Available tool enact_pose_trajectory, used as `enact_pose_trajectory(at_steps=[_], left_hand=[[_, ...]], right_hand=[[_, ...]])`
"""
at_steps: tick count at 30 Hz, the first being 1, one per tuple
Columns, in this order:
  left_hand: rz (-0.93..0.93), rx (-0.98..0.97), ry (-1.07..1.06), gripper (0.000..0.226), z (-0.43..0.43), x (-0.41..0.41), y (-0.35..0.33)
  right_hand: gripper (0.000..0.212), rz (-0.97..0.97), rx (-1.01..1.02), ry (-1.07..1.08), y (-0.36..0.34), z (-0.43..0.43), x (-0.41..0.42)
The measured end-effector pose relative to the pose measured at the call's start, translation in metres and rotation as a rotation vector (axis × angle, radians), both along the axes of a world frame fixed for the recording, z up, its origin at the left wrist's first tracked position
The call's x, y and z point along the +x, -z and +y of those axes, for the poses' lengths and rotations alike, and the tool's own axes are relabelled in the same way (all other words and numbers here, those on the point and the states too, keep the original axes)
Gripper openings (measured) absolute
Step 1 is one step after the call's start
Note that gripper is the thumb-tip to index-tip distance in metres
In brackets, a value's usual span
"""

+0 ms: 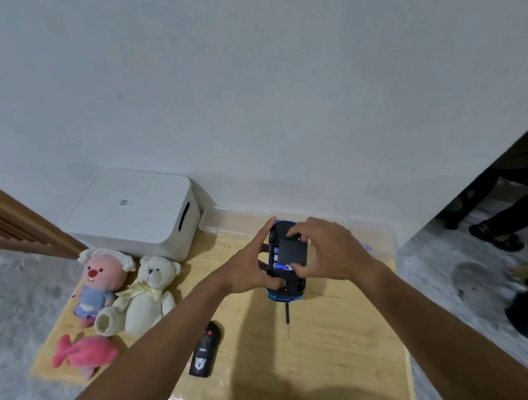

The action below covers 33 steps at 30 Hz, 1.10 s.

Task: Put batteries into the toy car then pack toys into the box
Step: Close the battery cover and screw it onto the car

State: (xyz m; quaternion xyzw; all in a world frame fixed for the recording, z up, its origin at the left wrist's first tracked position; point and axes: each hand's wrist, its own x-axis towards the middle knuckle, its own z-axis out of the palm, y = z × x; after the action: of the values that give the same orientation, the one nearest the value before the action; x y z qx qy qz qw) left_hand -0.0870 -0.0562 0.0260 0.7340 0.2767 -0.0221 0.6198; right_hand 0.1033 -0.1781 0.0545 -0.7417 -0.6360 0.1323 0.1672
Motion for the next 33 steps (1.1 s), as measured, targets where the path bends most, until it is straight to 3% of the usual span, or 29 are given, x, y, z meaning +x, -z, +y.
enact_pose_trajectory(at_steps=[33], left_hand=[[-0.001, 0.016, -0.065, 0.125, 0.000, -0.007, -0.022]], right_hand=[[0.051, 0.010, -0.080, -0.134, -0.020, 0.018, 0.001]])
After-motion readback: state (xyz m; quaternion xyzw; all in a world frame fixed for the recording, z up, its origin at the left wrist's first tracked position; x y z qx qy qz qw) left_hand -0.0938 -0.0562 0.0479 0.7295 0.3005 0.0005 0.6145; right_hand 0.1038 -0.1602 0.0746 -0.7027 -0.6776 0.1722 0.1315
